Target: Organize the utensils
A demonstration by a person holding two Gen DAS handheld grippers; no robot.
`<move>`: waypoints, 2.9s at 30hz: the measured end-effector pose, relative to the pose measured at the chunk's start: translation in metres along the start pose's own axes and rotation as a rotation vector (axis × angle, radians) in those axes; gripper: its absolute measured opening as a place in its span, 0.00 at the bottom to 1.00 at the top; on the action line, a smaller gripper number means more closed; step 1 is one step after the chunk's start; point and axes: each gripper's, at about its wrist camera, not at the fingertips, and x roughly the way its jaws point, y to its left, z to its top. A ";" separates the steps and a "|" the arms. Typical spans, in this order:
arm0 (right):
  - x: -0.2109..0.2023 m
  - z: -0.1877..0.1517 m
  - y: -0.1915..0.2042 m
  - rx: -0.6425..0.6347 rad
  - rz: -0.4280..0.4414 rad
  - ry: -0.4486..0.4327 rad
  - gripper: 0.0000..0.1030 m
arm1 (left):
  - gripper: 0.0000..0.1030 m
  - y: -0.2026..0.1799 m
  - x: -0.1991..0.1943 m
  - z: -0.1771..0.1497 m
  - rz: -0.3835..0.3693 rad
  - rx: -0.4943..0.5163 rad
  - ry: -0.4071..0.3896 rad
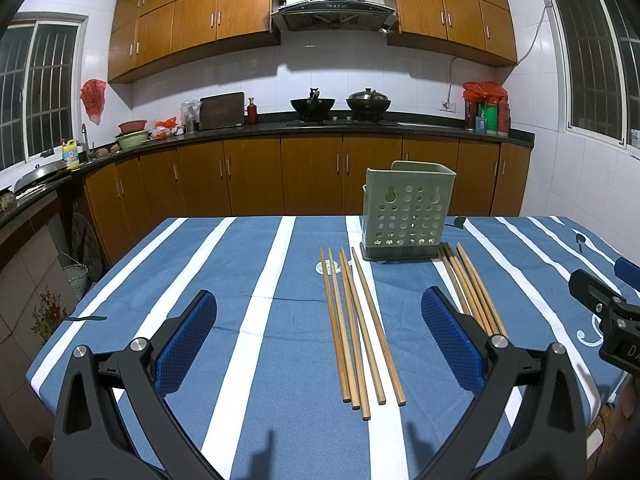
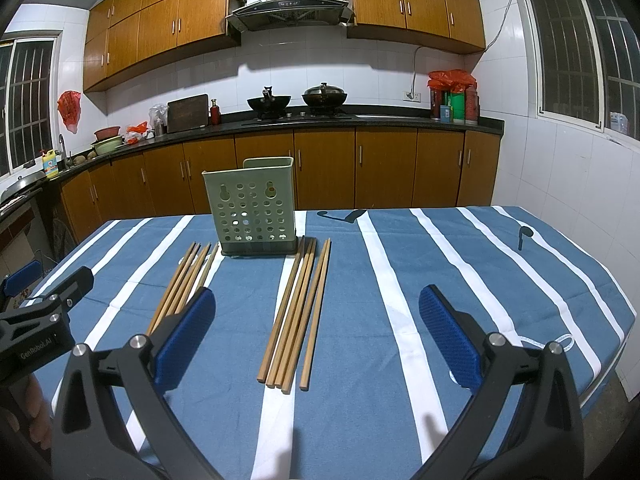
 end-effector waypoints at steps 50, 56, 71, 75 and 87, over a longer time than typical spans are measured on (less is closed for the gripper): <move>0.013 0.000 -0.008 0.013 -0.010 0.047 0.96 | 0.98 0.009 0.015 -0.001 0.009 -0.036 0.068; 0.054 -0.010 -0.023 0.094 -0.044 0.193 0.96 | 0.98 0.033 0.047 -0.013 0.042 -0.088 0.202; 0.143 -0.017 -0.019 0.119 0.066 0.444 0.28 | 0.41 0.029 0.105 -0.029 -0.067 -0.042 0.430; 0.154 -0.020 -0.012 0.099 0.082 0.485 0.20 | 0.35 0.025 0.112 -0.028 -0.103 -0.039 0.451; 0.159 -0.022 -0.021 0.093 0.045 0.483 0.08 | 0.22 0.020 0.119 -0.025 -0.157 -0.053 0.467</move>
